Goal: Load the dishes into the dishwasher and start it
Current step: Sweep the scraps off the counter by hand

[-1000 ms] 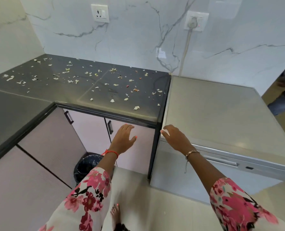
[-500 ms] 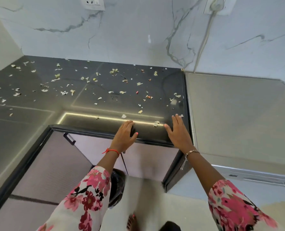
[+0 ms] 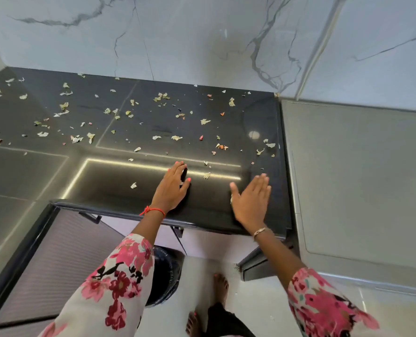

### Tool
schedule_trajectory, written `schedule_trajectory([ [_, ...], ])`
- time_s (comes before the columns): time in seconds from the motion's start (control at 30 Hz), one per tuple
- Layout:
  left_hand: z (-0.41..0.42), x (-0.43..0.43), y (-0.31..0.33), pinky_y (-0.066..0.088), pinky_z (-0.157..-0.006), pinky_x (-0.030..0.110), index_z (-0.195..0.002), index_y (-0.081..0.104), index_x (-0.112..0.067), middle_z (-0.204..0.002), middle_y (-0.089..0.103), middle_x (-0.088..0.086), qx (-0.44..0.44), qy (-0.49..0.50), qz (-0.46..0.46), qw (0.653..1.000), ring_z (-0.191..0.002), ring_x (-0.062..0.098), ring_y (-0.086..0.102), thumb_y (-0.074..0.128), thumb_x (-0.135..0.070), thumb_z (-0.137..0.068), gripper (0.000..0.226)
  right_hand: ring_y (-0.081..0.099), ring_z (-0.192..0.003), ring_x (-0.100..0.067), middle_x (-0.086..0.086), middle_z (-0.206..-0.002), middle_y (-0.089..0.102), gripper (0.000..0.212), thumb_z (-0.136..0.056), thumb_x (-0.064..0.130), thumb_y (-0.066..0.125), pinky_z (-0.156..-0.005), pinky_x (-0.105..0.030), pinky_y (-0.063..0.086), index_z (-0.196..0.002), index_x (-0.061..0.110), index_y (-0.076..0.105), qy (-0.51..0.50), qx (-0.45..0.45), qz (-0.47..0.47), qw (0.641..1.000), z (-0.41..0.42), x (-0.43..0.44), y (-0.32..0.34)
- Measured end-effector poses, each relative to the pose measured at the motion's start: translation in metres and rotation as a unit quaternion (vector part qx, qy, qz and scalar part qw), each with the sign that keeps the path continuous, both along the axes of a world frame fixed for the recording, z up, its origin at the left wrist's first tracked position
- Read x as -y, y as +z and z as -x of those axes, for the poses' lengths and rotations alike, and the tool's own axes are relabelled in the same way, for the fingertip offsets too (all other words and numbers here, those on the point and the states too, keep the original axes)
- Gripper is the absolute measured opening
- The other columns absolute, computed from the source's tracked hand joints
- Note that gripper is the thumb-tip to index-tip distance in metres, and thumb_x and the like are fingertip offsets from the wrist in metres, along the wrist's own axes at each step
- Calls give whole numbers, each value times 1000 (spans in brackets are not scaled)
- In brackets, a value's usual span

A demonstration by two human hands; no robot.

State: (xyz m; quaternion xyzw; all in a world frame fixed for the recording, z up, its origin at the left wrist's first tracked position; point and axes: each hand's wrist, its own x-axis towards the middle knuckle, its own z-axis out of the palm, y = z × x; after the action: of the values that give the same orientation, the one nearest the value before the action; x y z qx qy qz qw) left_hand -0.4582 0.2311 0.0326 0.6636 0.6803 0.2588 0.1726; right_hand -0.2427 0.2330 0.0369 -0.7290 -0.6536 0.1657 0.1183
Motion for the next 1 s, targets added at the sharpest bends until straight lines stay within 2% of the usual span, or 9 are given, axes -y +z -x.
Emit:
schedule_trajectory([
  [0.1,4,-19,-1,14,-115,29,-138,38,-6,-150,30,6,-14,-5,2,1000,-141,17,21,45,-21,-96,45,-3,-145,-23,-14,-156,3,82,-90,61,10,-117,-35,-5,-147,3,7,131,-40,-9,990,35,10,0],
  [0.17,8,-29,-2,13,-116,33,-138,38,-7,-149,32,6,-36,-13,-1,999,-141,17,22,43,-22,-97,44,3,-145,-15,-5,-157,11,63,-98,48,26,-119,-33,2,-148,10,17,211,-128,-16,969,40,-6,7],
  [0.3,15,-37,-7,16,-117,36,-137,40,-8,-147,36,7,-44,-9,-13,999,-140,18,26,43,-20,-98,42,11,-144,-19,-5,-155,19,56,-98,38,36,-117,-41,17,-144,8,28,121,-154,-91,976,1,-74,19],
  [0.47,12,-37,-10,12,-116,28,-137,41,-8,-149,34,3,-47,19,-25,998,-141,15,22,43,-19,-97,41,-1,-145,-22,-8,-157,3,69,-97,47,33,-118,-36,6,-148,7,11,94,-48,-43,994,-63,-153,14],
  [0.67,13,-38,-11,3,-116,32,-138,39,-9,-152,28,2,-64,41,-18,997,-142,15,18,42,-18,-97,42,0,-145,-25,-14,-156,3,75,-96,53,28,-117,-36,-2,-147,2,9,97,18,-9,995,-34,-151,-3],
  [0.77,12,-38,-10,2,-116,34,-140,36,-10,-152,25,2,-71,67,-17,995,-143,16,16,44,-19,-96,45,12,-143,-28,-14,-154,17,72,-95,51,32,-117,-38,6,-145,1,20,200,-22,-55,978,3,-111,-2],
  [0.87,11,-37,-9,3,-116,35,-142,33,-9,-153,24,3,-62,90,-11,994,-143,16,14,45,-22,-96,50,7,-144,-12,-1,-156,15,64,-96,50,32,-119,-33,8,-147,13,20,368,-105,-18,924,34,-83,4],
  [0.93,11,-36,-8,3,-116,33,-142,32,-8,-153,25,4,-51,99,-14,994,-143,15,16,44,-21,-96,49,8,-143,-8,2,-156,16,59,-98,45,34,-117,-29,9,-147,16,21,392,-158,-16,906,46,-94,11],
  [1.0,12,-36,-7,3,-116,30,-142,34,-8,-152,26,4,-32,107,-17,994,-142,15,18,43,-19,-97,47,8,-143,-13,-1,-156,14,59,-98,44,33,-116,-30,9,-147,14,22,359,-165,-36,918,54,-123,16],
])
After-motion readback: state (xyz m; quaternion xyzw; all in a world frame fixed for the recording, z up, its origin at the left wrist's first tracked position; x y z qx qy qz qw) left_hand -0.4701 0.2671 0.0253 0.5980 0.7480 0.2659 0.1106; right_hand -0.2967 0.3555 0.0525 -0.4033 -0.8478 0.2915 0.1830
